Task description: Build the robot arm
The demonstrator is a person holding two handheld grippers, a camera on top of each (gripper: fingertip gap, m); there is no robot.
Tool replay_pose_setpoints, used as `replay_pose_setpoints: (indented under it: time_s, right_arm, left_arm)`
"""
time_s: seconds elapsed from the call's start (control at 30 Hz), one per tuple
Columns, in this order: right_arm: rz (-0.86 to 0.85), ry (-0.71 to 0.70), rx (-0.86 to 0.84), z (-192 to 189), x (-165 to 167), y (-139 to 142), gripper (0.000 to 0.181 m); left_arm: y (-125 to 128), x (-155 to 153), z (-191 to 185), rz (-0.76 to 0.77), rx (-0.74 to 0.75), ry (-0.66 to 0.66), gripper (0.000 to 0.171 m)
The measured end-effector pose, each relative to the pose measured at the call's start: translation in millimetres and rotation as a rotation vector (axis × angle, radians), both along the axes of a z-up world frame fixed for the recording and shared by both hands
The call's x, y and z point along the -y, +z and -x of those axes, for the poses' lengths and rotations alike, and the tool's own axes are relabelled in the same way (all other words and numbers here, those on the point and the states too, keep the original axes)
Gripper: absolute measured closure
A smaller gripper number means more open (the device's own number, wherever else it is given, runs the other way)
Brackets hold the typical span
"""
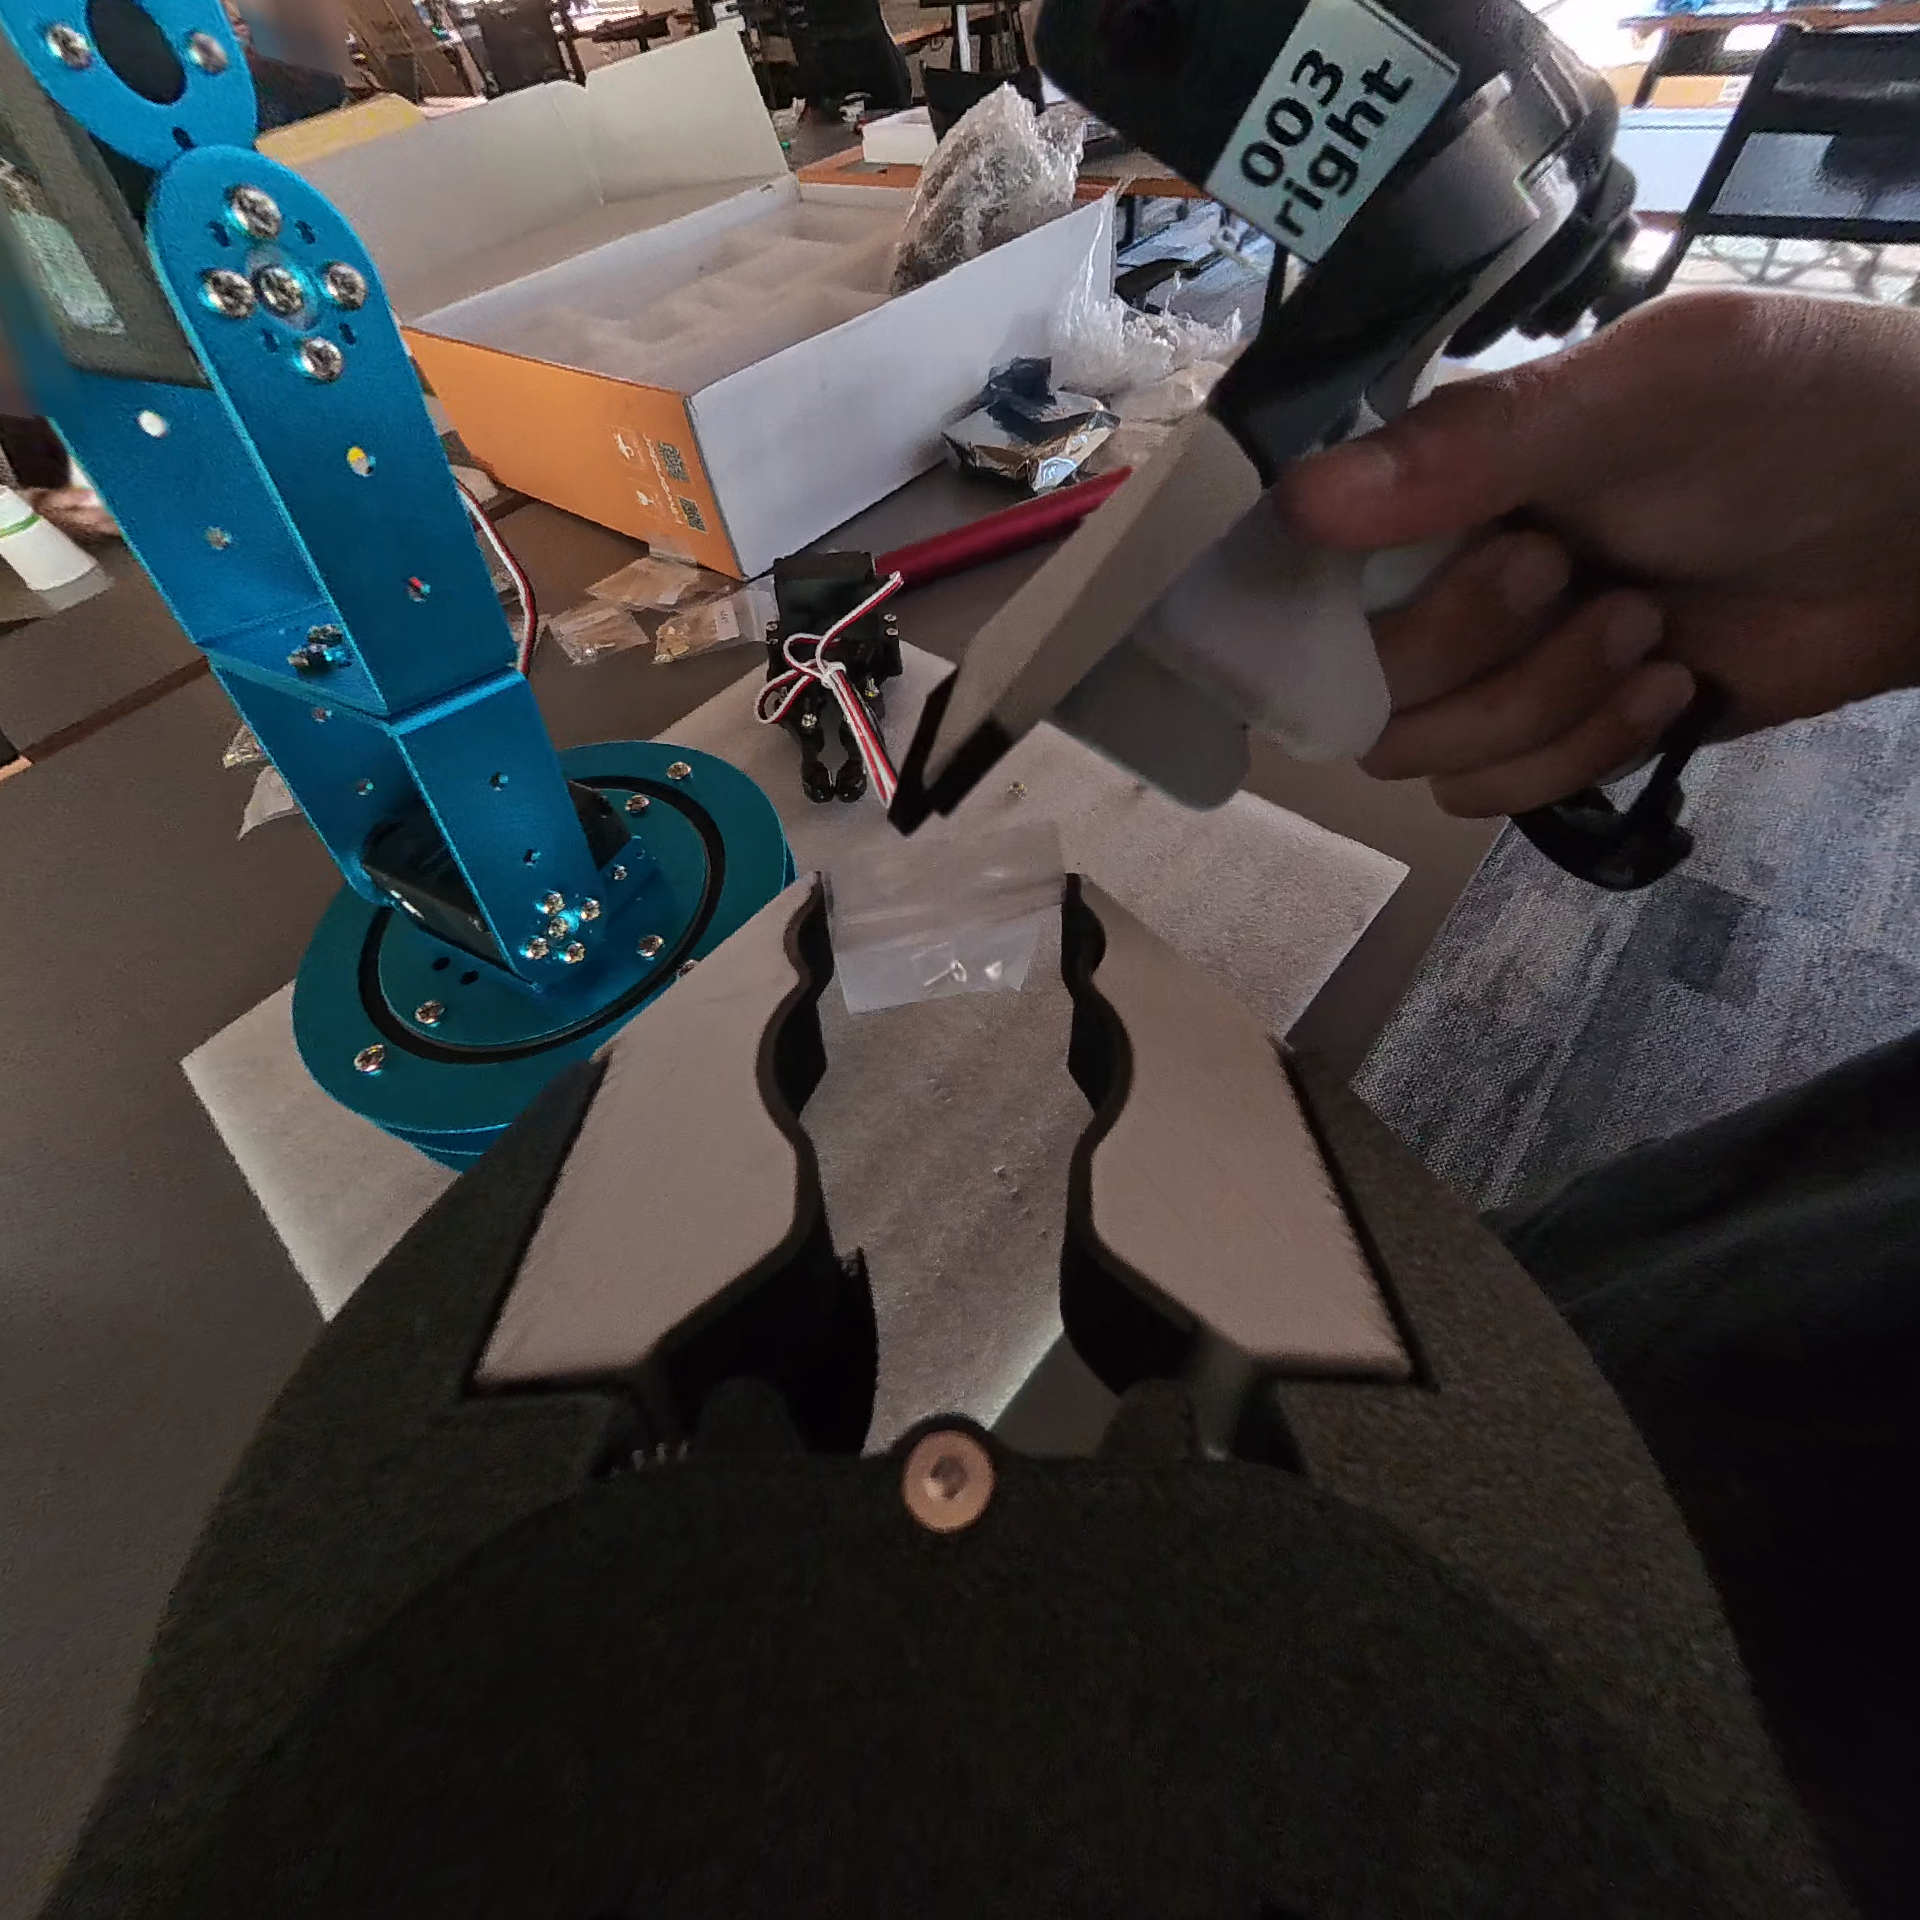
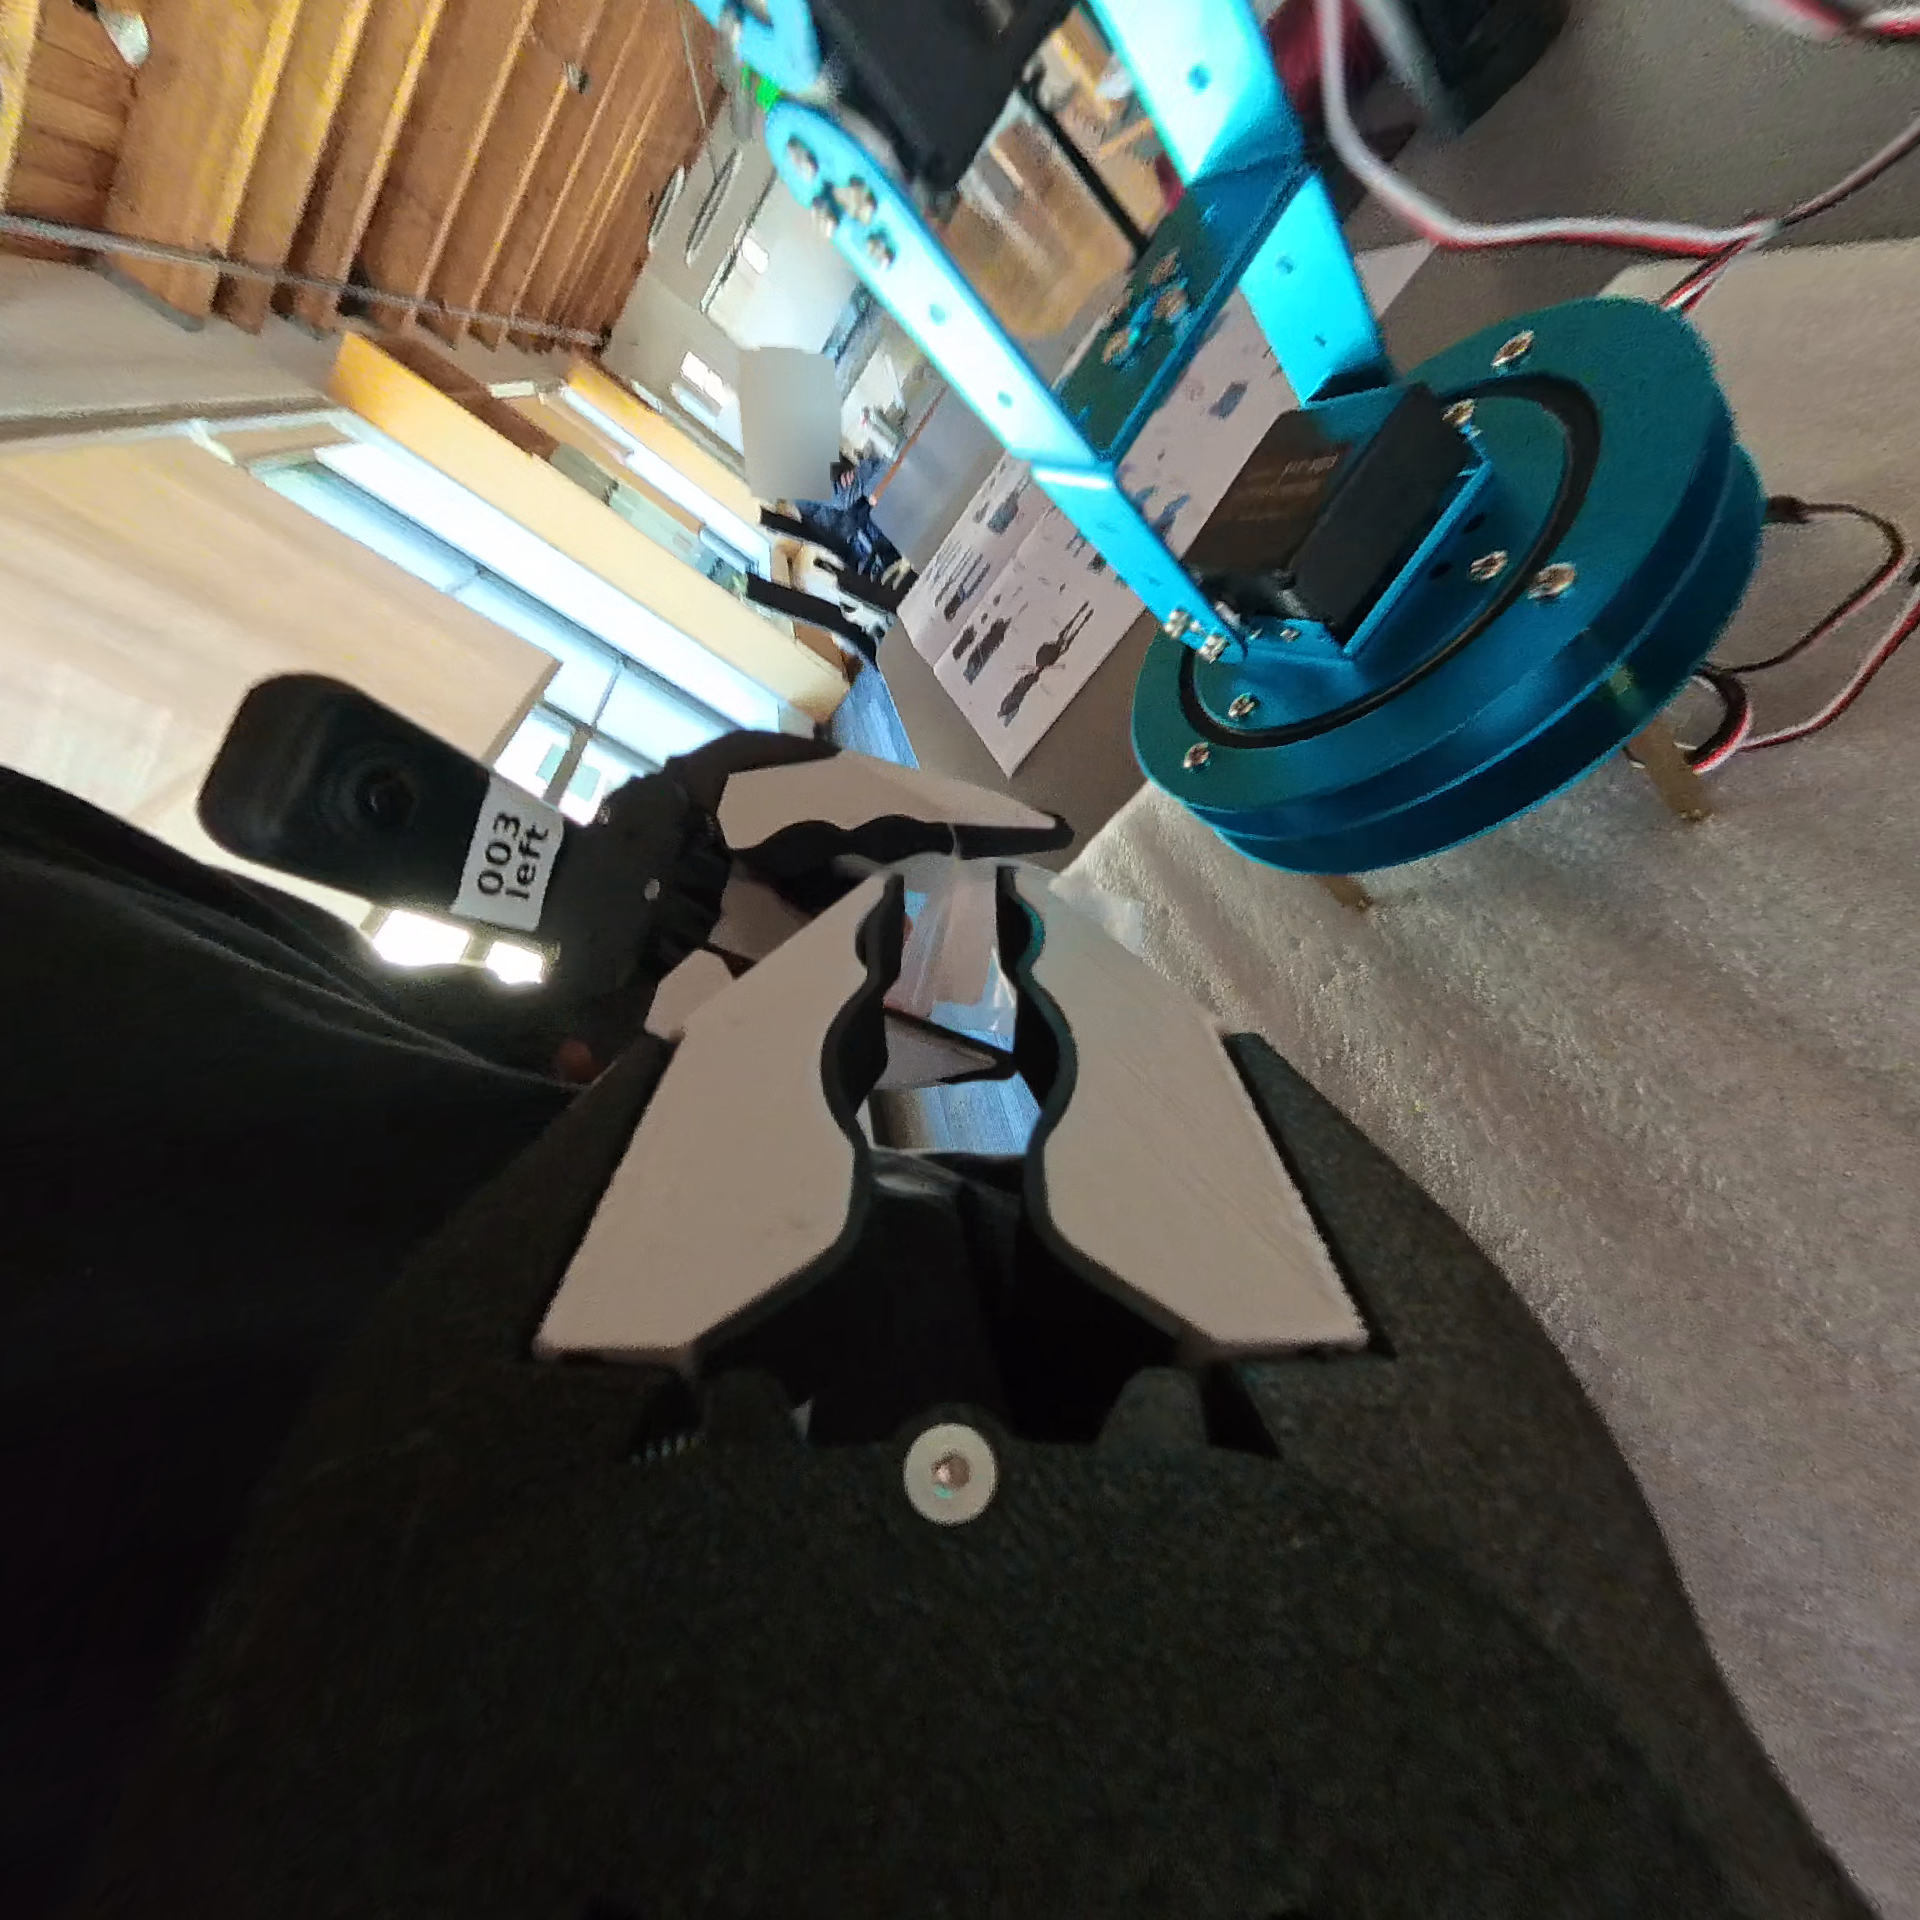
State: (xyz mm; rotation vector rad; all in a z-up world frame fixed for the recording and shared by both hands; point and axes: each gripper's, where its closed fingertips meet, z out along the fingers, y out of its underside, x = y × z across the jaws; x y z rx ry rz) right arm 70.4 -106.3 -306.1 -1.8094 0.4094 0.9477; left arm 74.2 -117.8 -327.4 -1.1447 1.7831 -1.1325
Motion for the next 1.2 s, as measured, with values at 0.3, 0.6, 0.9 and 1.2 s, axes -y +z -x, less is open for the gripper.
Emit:
replay_pose_setpoints:
  time_s: [0.3,0.6,0.9,1.2]
  right_arm:
    - [0.045,0.003,0.064,6.6,1.2,-11.6,0.165]
    - [0.061,-0.029,0.128,-4.4,4.2,-6.2,0.166]
    - [0.091,-0.003,0.18,1.5,0.4,-11.4,0.166]
    - [0.142,0.049,0.236,6.9,-1.2,-16.5,0.177]
  left_arm:
    - [-3.7,2.2,0.7,-0.012,-0.019,0.007,0.128]
    - [-1.1,-0.2,-0.7,-0.044,-0.006,0.005,0.128]
    - [-3.3,-1.1,-0.8,-0.047,-0.014,0.003,0.128]
    - [-5.2,0.9,-0.7,-0.11,-0.002,-0.01,0.132]
